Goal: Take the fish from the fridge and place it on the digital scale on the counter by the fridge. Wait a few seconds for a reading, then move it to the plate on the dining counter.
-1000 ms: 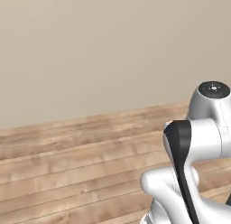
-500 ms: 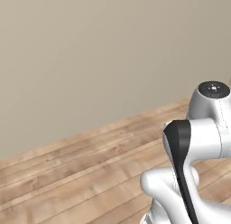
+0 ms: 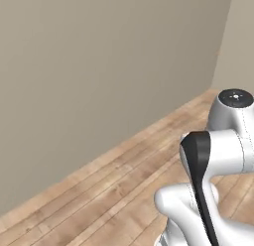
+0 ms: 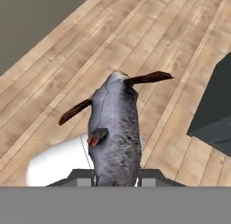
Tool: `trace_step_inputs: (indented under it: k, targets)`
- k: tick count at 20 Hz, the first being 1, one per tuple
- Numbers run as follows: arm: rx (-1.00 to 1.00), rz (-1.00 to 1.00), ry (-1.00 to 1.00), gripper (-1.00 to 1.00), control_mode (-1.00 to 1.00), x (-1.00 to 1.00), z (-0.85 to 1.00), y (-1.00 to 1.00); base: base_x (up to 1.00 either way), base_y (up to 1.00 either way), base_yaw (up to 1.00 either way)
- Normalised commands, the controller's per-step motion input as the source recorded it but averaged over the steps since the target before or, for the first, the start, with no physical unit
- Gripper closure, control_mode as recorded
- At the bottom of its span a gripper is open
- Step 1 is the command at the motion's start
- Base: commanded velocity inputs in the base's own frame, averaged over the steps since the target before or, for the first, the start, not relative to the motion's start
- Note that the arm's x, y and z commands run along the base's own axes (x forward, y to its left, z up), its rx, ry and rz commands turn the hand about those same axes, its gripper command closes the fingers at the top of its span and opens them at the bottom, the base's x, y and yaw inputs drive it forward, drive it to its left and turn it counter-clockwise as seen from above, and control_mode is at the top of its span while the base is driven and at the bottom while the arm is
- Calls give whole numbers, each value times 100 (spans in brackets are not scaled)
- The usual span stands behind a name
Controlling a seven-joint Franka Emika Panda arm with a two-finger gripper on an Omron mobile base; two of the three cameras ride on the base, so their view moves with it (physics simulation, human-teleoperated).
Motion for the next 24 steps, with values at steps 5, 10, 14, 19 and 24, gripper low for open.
trace_step_inputs:
  k: [5,10,14,19,24]
  targets:
    - [0,0,0,100,100,0,0,0,95,29,-51]
    - [0,0,0,100,100,0,0,0,94,19,-52]
    - [0,0,0,100,100,0,0,0,97,15,-53]
    - [0,0,0,100,100,0,0,0,100,17,-52]
    - [0,0,0,100,100,0,0,0,100,20,-50]
